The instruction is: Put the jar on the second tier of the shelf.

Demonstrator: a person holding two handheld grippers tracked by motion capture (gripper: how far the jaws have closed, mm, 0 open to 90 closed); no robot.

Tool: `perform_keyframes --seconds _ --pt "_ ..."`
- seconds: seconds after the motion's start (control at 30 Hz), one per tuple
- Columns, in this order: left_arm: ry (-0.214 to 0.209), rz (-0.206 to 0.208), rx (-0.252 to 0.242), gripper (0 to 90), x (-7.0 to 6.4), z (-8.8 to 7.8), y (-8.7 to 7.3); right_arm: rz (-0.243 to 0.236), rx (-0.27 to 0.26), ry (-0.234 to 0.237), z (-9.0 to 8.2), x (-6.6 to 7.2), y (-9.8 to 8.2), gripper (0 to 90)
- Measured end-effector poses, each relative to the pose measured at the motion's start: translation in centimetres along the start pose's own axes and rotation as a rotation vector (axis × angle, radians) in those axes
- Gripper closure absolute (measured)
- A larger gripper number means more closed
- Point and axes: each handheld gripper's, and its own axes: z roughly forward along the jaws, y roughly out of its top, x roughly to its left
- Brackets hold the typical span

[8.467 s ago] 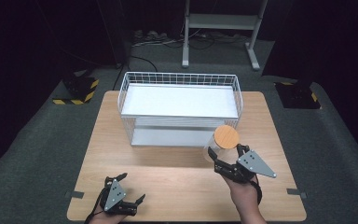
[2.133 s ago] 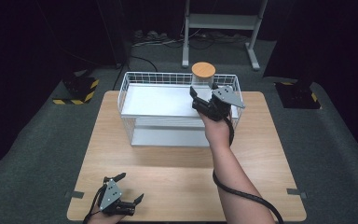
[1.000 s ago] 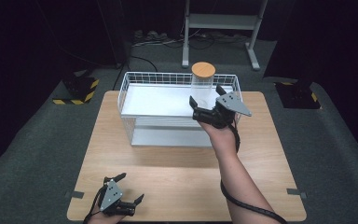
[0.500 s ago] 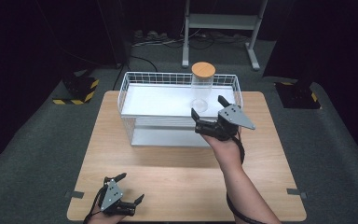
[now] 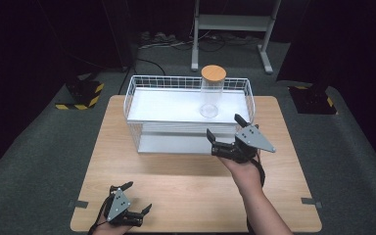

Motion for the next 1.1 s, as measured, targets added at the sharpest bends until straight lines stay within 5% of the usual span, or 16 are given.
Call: perform_keyframes --seconds 0.37,1.1 --pt "0.008 0.001 0.004 0.6 -0.1 0.1 0.0 -0.027 0.047 0.01 -2.6 -0.1 -2.9 0.2" --pt "0.017 0.014 0.015 0.7 -0.2 0.1 0.1 -0.065 0.228 -0.004 -7.2 0.2 -11.9 0.2"
